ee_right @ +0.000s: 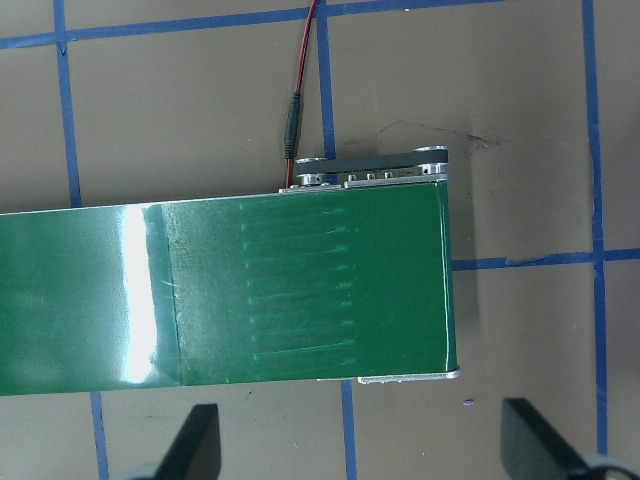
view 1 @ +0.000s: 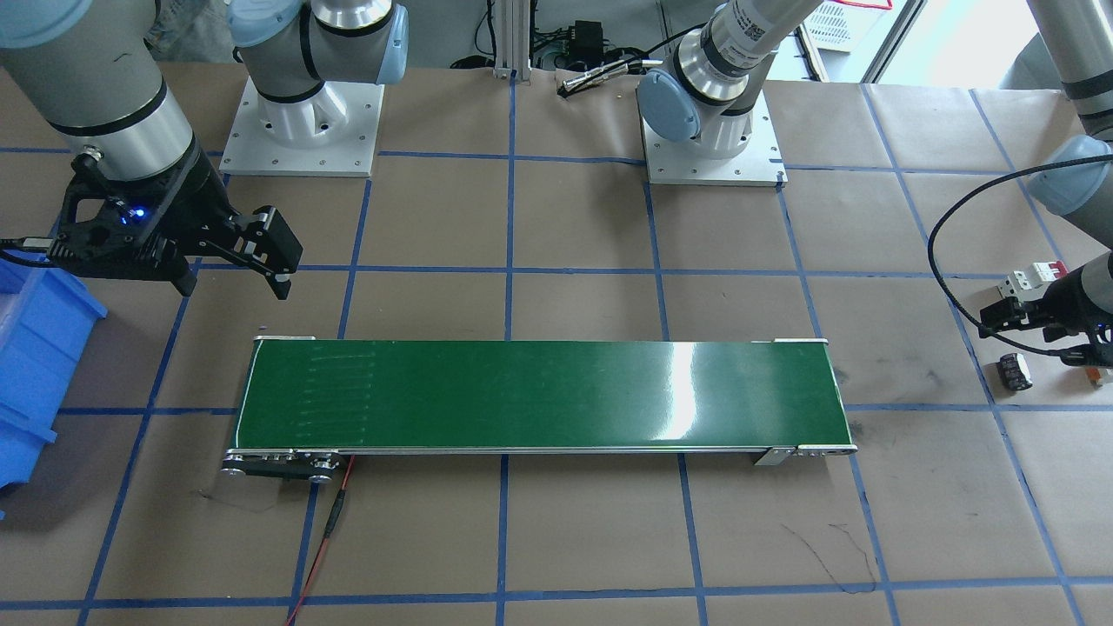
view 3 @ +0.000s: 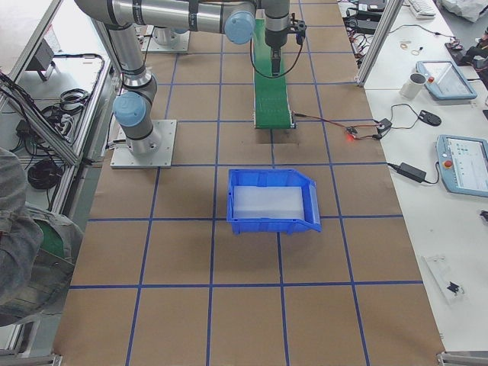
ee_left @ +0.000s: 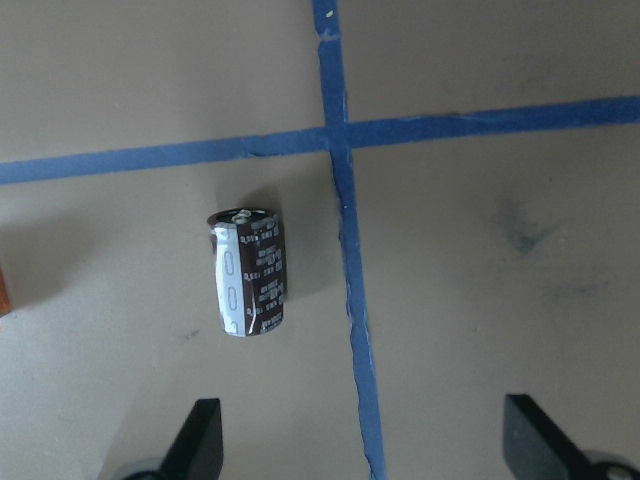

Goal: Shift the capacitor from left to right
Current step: 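Lower the left gripper and close it on the black capacitor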

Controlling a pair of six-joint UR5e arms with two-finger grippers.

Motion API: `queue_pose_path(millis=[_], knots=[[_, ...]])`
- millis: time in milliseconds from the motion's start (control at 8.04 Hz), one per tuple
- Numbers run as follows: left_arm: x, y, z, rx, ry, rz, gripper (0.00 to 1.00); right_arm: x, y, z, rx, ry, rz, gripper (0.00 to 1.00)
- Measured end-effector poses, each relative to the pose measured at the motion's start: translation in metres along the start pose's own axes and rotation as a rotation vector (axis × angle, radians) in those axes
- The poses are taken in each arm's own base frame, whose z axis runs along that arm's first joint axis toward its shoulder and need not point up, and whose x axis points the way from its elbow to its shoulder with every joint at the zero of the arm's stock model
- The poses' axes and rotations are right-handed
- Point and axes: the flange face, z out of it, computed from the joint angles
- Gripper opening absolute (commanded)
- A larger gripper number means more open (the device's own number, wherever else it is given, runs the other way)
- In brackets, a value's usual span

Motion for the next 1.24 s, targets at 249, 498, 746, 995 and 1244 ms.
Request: queue_pose_path(millis=[249,498,746,995,1244], knots=[[-0.006,0.0,0.01,-0.003,-0.012,-0.001,1.0,0.0,0.0,0.0,0.0,0.0,0.0,1.0],[-0.022,0.001,0.027,0.01,-0.03,-0.003,0.95,0.0,0.0,0.0,0.001,0.0,0.0,1.0],[-0.03,0.001,0.035,0.018,-0.039,0.005,0.94,0.0,0.0,0.0,0.001,0.0,0.0,1.0],[-0.032,-0.001,0.036,0.027,-0.05,0.005,0.94,0.0,0.0,0.0,0.0,-0.001,0.0,1.0],[-0.033,-0.003,0.041,0.034,-0.054,0.003,0.82,0.0,0.0,0.001,0.0,-0.001,0.0,1.0]])
